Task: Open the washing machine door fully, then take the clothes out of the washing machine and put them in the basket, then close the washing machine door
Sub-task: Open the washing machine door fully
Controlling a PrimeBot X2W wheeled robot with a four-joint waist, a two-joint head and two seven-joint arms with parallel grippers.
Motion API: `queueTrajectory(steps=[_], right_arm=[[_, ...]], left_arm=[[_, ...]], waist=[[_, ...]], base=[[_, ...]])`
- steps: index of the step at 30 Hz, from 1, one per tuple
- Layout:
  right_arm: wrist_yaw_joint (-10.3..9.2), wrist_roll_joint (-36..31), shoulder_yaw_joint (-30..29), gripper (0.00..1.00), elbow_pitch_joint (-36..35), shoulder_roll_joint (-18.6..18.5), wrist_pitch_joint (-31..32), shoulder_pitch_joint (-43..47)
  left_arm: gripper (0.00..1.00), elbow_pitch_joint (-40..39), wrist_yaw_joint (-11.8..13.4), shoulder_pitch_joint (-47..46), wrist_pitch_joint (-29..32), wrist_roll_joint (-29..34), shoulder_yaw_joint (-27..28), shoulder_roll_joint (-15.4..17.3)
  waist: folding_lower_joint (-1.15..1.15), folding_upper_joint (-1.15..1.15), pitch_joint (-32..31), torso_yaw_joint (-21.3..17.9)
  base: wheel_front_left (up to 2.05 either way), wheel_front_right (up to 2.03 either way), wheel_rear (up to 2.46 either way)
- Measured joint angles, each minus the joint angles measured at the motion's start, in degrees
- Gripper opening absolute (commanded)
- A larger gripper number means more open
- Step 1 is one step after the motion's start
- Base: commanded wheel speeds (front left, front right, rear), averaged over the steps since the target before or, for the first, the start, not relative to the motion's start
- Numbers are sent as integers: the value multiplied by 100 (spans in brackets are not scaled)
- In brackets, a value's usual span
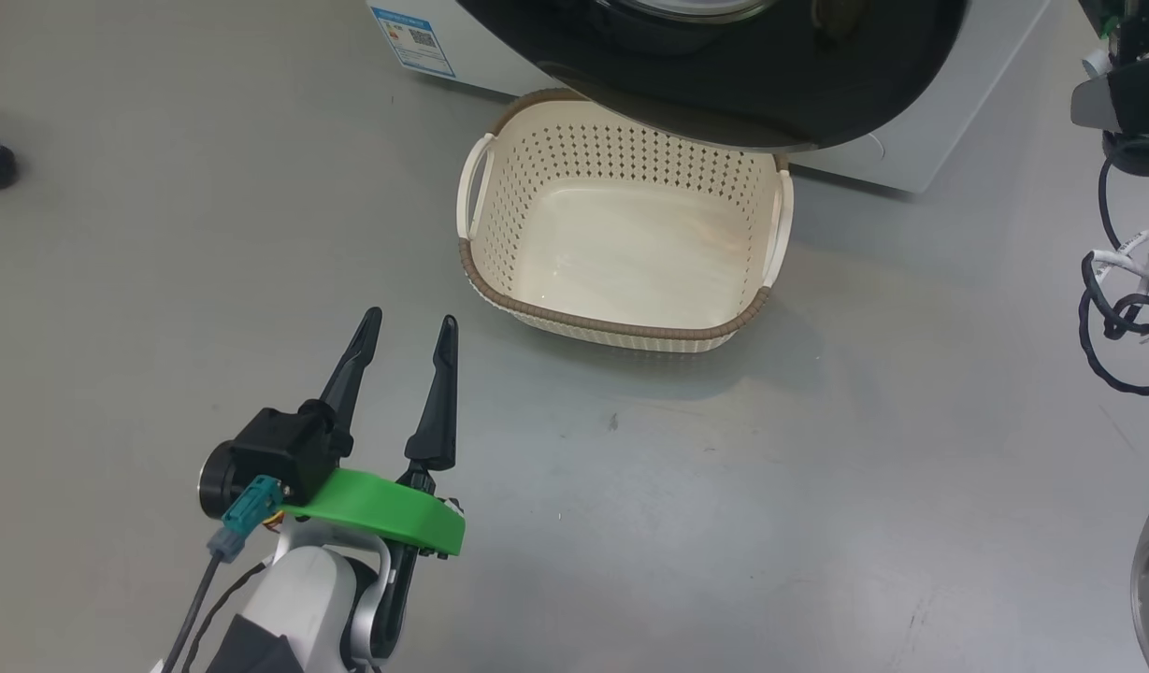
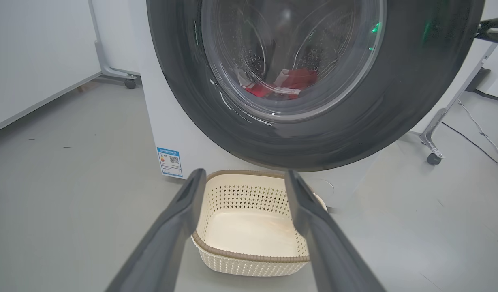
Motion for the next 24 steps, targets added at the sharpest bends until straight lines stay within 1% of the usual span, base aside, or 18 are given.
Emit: queueTrajectory(steps=[2,5,8,10,14,17,24], right_arm=[[-103,127,-53,0,70,32,141,-57],[-141,218,-24,0,190,86,376,-156],[-201,219,27,0,294,18,594,-250],[-205,249,35,0,350,-22,700,-298],[-285,311,27,0,467,-34,873,-394],[-294,347,30,0,531,-45,969,-430],[-305,480,83,0,788,-22,1413,-450]], left_arm=[[100,0,0,-2,0,-5,-22,0],[100,-3,24,-3,0,-7,-10,-1],[100,-3,25,-8,0,-7,-10,-1],[100,-4,26,-19,0,-7,-9,-1],[100,-5,30,-54,0,-7,-9,-1],[100,-11,31,-57,0,-13,-11,-1],[100,-10,32,-58,0,-15,-16,-1]], waist=[[0,0,16,41],[0,0,34,77],[0,0,44,97],[0,0,49,109],[0,0,53,126],[0,0,53,131],[0,0,30,143]], base=[[0,0,0],[0,0,0],[0,0,0],[0,0,0],[0,0,0],[0,0,0],[0,0,0]])
